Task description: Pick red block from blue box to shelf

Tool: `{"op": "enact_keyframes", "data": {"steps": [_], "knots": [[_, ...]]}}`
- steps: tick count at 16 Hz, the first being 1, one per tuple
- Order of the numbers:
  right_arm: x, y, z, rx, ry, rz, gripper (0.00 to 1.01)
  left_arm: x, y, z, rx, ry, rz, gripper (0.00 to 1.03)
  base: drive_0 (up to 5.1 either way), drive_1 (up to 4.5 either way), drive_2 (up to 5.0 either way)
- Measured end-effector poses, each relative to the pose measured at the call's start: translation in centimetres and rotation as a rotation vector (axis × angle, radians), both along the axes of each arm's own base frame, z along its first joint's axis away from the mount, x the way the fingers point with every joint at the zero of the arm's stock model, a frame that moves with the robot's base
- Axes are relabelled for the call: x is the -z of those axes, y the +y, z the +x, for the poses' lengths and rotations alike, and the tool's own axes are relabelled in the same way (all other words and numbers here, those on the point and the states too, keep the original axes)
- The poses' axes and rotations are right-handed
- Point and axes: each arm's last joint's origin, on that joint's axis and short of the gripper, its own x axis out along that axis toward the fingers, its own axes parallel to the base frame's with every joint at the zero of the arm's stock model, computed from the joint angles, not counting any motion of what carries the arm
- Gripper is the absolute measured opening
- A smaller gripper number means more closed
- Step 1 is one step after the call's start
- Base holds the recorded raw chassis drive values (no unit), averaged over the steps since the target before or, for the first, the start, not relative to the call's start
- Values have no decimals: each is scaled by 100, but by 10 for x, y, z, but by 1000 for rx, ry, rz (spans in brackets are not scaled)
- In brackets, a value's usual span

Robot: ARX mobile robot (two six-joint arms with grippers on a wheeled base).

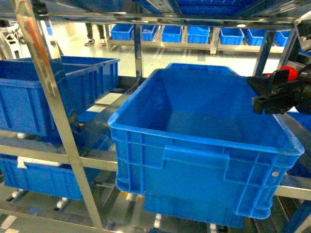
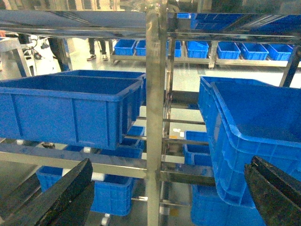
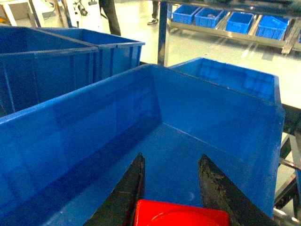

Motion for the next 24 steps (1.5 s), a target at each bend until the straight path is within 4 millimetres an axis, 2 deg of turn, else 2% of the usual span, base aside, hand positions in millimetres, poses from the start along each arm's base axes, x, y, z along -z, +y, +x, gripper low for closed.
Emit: {"op": "enact_keyframes", "data": {"steps": [3,4,8,9,11,14,15,17,19,21,23,24], "knots": [[-7,-2,15,21,-27,7,28,0,0,0,0,0,0,98,0,0,0],[-12,-1,18,20,-54,12,34,0,0,0,0,0,0,98,0,0,0],[-12,-1,14,-6,-52,14,90,0,0,0,0,0,0,98,0,0,0],[-12,0,10,-12,-52,15,100,0,0,0,0,0,0,98,0,0,0],[-14,3,-15,-61,-35,18,98,0,0,0,0,0,0,98,0,0,0],[-42,0,-66,-137,-97,40,98,0,0,0,0,0,0,98,0,0,0],[-47,-15,-92,-107,-122,39,98,0,0,0,0,0,0,98,0,0,0],[-62,-42,-117,67,-279,8,98,0,0,0,0,0,0,98,0,0,0],[-71,-53,-125,165,-348,-8,98,0,0,0,0,0,0,98,0,0,0],[-65,-50,-123,149,-308,-10,98,0,0,0,0,0,0,98,0,0,0],[-58,-42,-132,288,-144,8,82,0,0,0,0,0,0,98,0,0,0],[-56,-43,-147,361,-134,14,65,0,0,0,0,0,0,98,0,0,0]]}}
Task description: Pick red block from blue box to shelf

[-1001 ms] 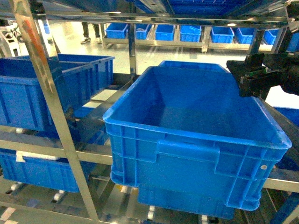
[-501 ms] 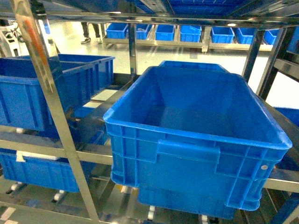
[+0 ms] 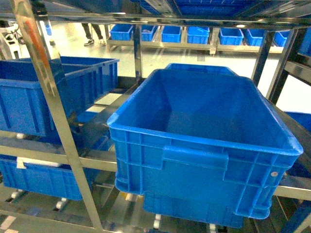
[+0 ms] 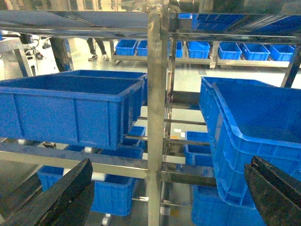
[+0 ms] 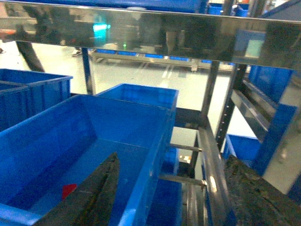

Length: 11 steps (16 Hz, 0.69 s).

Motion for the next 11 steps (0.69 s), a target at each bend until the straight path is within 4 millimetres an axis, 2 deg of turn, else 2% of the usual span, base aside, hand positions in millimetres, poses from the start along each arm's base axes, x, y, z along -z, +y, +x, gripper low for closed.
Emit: {"op": "enact_keyframes", "data": {"steps": [3,6,11], "knots": [[14,-2,-20,23,27,6,33,0,0,0,0,0,0,98,0,0,0],[18,-2,-36,23,10,5,1,0,0,0,0,0,0,98,0,0,0],[30,-2,-59,23,-9,11,2,0,0,0,0,0,0,98,0,0,0]]}}
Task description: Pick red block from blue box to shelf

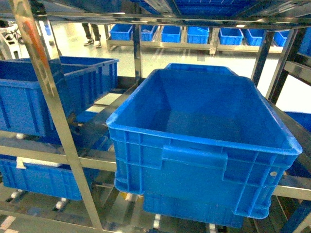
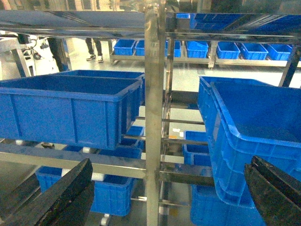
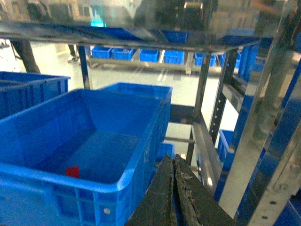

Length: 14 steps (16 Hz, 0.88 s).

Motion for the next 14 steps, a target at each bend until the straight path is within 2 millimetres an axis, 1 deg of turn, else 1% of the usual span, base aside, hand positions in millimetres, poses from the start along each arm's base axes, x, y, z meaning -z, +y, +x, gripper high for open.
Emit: {"op": "enact_keyframes", "data": {"steps": [1,3,10,14], "knots": [[6,0,-3,0,42,1,2,0,0,0,0,-1,0,98,0,0,0],[1,0,-10,0,8,3,2,0,0,0,0,0,0,98,0,0,0],[-1,0,-18,0,8,3,2,0,0,0,0,0,0,98,0,0,0],[-2,0,-29,0,1,3,2,0,0,0,0,0,0,98,0,0,0]]}}
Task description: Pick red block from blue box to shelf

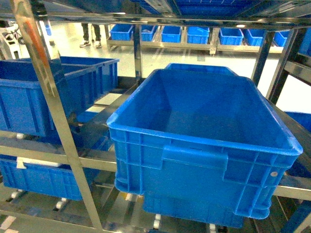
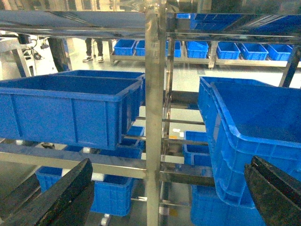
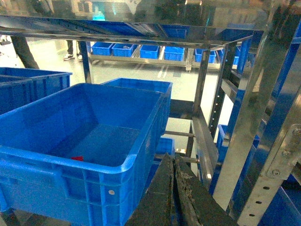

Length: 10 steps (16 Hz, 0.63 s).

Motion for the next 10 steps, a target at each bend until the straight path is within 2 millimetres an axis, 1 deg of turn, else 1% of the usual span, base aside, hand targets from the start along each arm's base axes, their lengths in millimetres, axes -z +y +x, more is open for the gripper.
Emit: {"op": "enact_keyframes", "data": {"steps": [5,6,7,10], "knots": [[1,0,-7,0,4,0,2,0,0,0,0,0,0,98,0,0,0],[7,0,-13,-1,54,0,2,0,0,0,0,0,0,98,0,0,0],[3,0,-18,-1,2,0,2,0,0,0,0,0,0,98,0,0,0],[4,0,-17,0,13,0,2,0,0,0,1,0,0,98,0,0,0]]}}
